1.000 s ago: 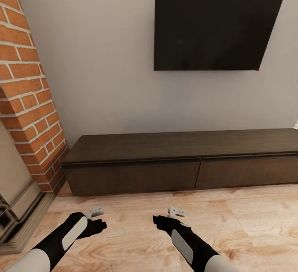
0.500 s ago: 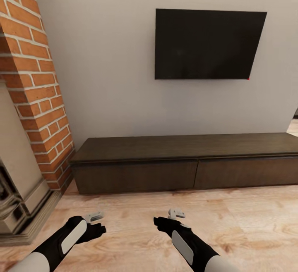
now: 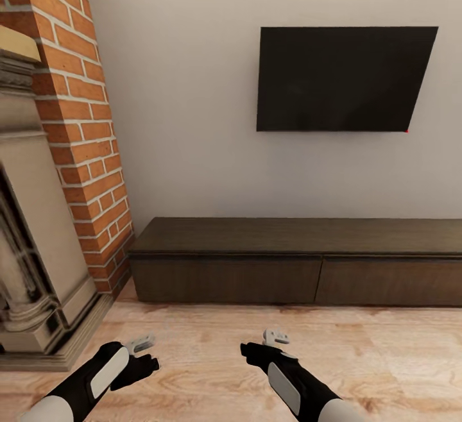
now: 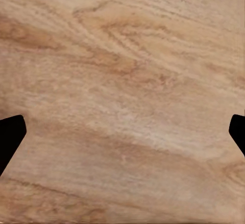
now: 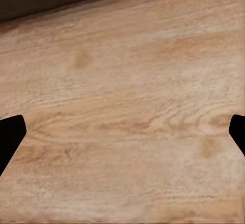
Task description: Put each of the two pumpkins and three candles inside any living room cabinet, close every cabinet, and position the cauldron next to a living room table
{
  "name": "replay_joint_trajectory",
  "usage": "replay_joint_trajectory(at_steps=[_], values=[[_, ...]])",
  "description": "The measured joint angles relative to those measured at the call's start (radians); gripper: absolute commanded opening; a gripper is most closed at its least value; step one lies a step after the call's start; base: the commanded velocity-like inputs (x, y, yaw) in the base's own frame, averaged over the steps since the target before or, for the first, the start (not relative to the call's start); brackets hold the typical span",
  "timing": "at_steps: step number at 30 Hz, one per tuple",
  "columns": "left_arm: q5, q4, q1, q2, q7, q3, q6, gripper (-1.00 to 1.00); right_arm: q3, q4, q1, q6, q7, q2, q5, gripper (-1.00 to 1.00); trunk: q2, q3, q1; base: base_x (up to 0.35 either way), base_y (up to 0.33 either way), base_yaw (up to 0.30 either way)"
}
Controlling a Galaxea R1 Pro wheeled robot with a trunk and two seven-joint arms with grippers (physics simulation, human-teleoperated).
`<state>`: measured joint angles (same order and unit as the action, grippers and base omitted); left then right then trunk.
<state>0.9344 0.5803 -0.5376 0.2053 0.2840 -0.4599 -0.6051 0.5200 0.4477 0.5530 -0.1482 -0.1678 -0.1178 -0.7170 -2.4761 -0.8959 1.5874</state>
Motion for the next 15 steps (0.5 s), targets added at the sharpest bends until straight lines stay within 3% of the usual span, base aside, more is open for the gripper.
replay_joint_trajectory(at_steps=[15], values=[[0.000,-0.035,0.000,-0.002,0.000,0.004,0.029,1.00,0.002,-0.039,0.000,0.030,0.002,-0.003,0.013,1.00,0.105,0.027,-0.058,0.000,0.000,0.176]])
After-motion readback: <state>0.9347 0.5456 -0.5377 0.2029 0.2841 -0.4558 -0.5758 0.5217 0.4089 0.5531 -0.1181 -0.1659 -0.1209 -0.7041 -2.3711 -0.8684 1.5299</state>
